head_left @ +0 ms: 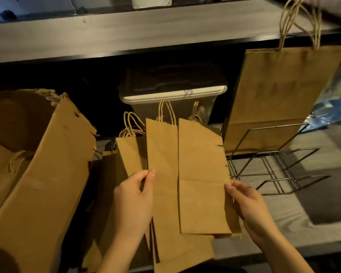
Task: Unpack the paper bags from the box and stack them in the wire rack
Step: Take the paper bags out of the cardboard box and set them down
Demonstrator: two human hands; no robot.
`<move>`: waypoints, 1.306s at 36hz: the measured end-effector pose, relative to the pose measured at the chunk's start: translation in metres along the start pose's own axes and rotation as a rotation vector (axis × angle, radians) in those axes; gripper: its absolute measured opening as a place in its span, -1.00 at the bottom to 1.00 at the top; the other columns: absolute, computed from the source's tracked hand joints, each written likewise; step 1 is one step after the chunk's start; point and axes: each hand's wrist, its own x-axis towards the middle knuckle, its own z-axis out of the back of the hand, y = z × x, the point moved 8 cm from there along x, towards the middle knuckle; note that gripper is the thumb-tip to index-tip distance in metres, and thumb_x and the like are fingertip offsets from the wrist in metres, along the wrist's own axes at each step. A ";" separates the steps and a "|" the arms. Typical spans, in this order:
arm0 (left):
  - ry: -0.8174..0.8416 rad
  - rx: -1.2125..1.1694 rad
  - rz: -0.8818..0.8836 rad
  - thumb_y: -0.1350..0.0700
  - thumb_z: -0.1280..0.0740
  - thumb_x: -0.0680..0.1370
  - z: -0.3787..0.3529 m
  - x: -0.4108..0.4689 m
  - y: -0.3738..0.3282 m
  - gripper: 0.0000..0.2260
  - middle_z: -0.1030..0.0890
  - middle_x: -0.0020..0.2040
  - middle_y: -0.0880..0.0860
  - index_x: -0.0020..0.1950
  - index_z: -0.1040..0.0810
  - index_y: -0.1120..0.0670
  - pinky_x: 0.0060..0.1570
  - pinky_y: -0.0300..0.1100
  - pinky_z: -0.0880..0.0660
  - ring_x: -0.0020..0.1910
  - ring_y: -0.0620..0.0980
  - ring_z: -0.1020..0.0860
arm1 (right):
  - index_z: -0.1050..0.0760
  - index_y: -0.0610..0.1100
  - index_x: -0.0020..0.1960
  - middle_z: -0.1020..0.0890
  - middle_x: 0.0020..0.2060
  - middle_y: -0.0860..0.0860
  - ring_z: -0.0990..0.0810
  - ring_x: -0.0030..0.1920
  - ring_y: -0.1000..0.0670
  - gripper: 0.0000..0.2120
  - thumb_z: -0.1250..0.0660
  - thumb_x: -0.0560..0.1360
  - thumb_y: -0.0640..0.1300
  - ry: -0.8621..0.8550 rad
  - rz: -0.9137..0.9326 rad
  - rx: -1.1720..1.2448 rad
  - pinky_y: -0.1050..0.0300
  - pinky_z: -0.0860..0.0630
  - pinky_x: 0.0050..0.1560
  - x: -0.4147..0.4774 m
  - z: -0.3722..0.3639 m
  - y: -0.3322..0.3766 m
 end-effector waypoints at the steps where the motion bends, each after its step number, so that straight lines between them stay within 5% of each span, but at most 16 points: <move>1: -0.027 0.015 -0.013 0.10 -0.31 0.54 0.005 0.000 0.000 -0.87 -0.53 -0.38 -0.18 0.05 -0.60 -0.03 -0.37 -0.53 -0.42 -0.39 -0.37 -0.51 | -0.52 -0.17 0.07 -0.66 -0.13 -0.06 -0.61 -0.12 -0.01 -0.85 -0.27 0.54 -0.15 -0.034 0.026 -0.033 0.12 -0.48 -0.17 0.002 0.004 0.004; 3: -0.069 0.031 -0.024 0.12 -0.32 0.54 0.016 0.002 0.001 -0.83 -0.49 -0.36 -0.23 0.08 -0.63 0.09 -0.35 -0.60 -0.36 -0.35 -0.48 -0.48 | -0.48 -0.14 0.13 -0.63 -0.08 -0.03 -0.57 -0.07 0.03 -0.84 -0.26 0.56 -0.16 -0.053 0.079 -0.110 0.16 -0.45 -0.17 0.006 0.007 0.011; 6: -0.104 0.077 0.006 0.11 -0.31 0.55 0.034 0.004 0.005 -0.80 -0.47 -0.32 -0.28 0.08 -0.65 0.14 -0.39 -0.51 -0.37 -0.37 -0.34 -0.50 | -0.36 0.00 0.19 -0.55 -0.13 0.11 -0.49 -0.13 0.18 -0.77 -0.23 0.57 -0.20 -0.063 0.161 -0.260 0.27 -0.37 -0.25 0.012 0.005 0.014; 11: -0.184 0.028 0.065 0.11 -0.31 0.55 0.062 0.008 0.023 -0.78 -0.50 -0.24 -0.27 0.14 -0.62 0.15 -0.26 -0.49 -0.36 -0.22 -0.32 -0.50 | -0.27 0.06 0.33 -0.50 0.05 0.06 -0.49 -0.08 0.17 -0.55 -0.22 0.55 -0.32 -0.066 0.241 -0.372 0.25 -0.48 -0.21 0.015 0.004 0.013; 15: -0.166 -0.139 0.151 0.09 -0.32 0.54 0.060 0.004 0.031 -0.78 -0.54 -0.19 -0.24 0.16 -0.59 0.10 -0.13 -0.34 -0.37 -0.15 -0.32 -0.48 | -0.35 0.01 0.33 -0.42 0.29 0.06 -0.39 0.23 0.10 -0.57 -0.18 0.55 -0.35 -0.087 0.383 -0.604 0.15 -0.36 0.24 0.008 -0.001 0.019; 18: -0.103 -0.261 0.207 0.09 -0.32 0.53 0.041 -0.005 0.027 -0.88 -0.65 -0.25 -0.19 0.03 -0.61 -0.02 -0.19 -0.41 -0.40 -0.18 -0.29 -0.59 | -0.39 0.02 0.34 -0.32 0.31 0.22 -0.27 0.40 0.14 -0.66 -0.20 0.57 -0.07 -0.035 0.511 -0.638 0.19 -0.19 0.35 -0.007 -0.009 0.028; 23: 0.025 -0.402 0.272 0.10 -0.32 0.53 0.000 -0.016 0.020 -0.86 -0.69 -0.23 -0.15 -0.16 -0.64 -0.08 -0.25 -0.35 -0.50 -0.20 -0.23 -0.63 | -0.34 0.11 0.34 -0.58 0.11 0.19 -0.55 0.11 0.25 -0.39 -0.32 0.34 0.25 0.385 0.234 -0.307 0.31 -0.51 0.05 -0.028 -0.036 0.015; 26: 0.074 -0.385 0.275 0.03 -0.29 0.54 -0.019 -0.023 0.013 -0.76 -0.68 -0.22 0.04 -0.29 -0.64 -0.04 -0.12 -0.12 -0.54 -0.23 -0.09 -0.64 | -0.35 0.11 0.28 -0.63 0.06 0.15 -0.60 0.07 0.20 -0.38 -0.47 0.27 0.03 0.494 0.071 -0.180 0.29 -0.55 -0.02 -0.037 -0.043 -0.005; 29: 0.079 -0.327 0.197 0.02 -0.29 0.54 -0.026 -0.025 0.004 -0.74 -0.68 -0.23 0.06 -0.32 -0.65 -0.07 -0.13 -0.19 -0.52 -0.24 -0.11 -0.61 | -0.40 0.06 0.17 -0.69 -0.03 0.08 -0.65 -0.01 0.12 -0.48 -0.45 0.25 -0.13 0.449 -0.018 -0.071 0.28 -0.58 -0.14 -0.037 -0.035 -0.018; 34: 0.087 -0.261 0.084 0.14 -0.36 0.49 -0.023 -0.022 -0.009 -0.86 -0.66 -0.15 -0.27 -0.10 -0.63 -0.11 -0.14 -0.55 -0.44 -0.06 -0.37 -0.57 | -0.43 -0.05 0.14 -0.70 -0.07 -0.07 -0.68 -0.06 -0.03 -0.59 -0.43 0.33 -0.22 0.297 -0.079 -0.011 0.09 -0.60 -0.10 -0.022 -0.008 -0.026; 39: 0.076 -0.223 0.078 0.16 -0.39 0.47 -0.018 -0.017 -0.011 -0.80 -0.62 -0.08 -0.35 -0.06 -0.63 -0.17 -0.07 -0.54 -0.41 0.02 -0.43 -0.52 | -0.41 0.03 0.08 -0.71 -0.10 0.01 -0.68 -0.09 0.04 -0.69 -0.37 0.44 -0.26 0.276 -0.064 0.018 0.20 -0.58 -0.19 -0.010 0.005 -0.016; 43: 0.044 -0.253 0.113 0.17 -0.39 0.48 -0.012 -0.018 -0.009 -0.79 -0.59 -0.11 -0.43 -0.03 -0.63 -0.14 -0.12 -0.58 -0.37 -0.03 -0.53 -0.47 | -0.35 0.09 0.12 -0.67 0.00 0.01 -0.66 -0.02 0.07 -0.61 -0.36 0.45 -0.29 0.264 -0.027 0.003 0.21 -0.53 -0.07 0.000 0.008 -0.010; 47: -0.030 -0.307 0.158 0.17 -0.42 0.44 0.002 -0.021 0.000 -0.79 -0.62 -0.08 -0.35 -0.02 -0.65 -0.12 0.07 -0.35 -0.39 0.02 -0.46 -0.50 | -0.28 0.10 0.31 -0.64 0.05 0.06 -0.62 0.05 0.10 -0.49 -0.35 0.47 -0.27 0.244 0.044 -0.065 0.21 -0.49 0.00 0.006 0.010 0.001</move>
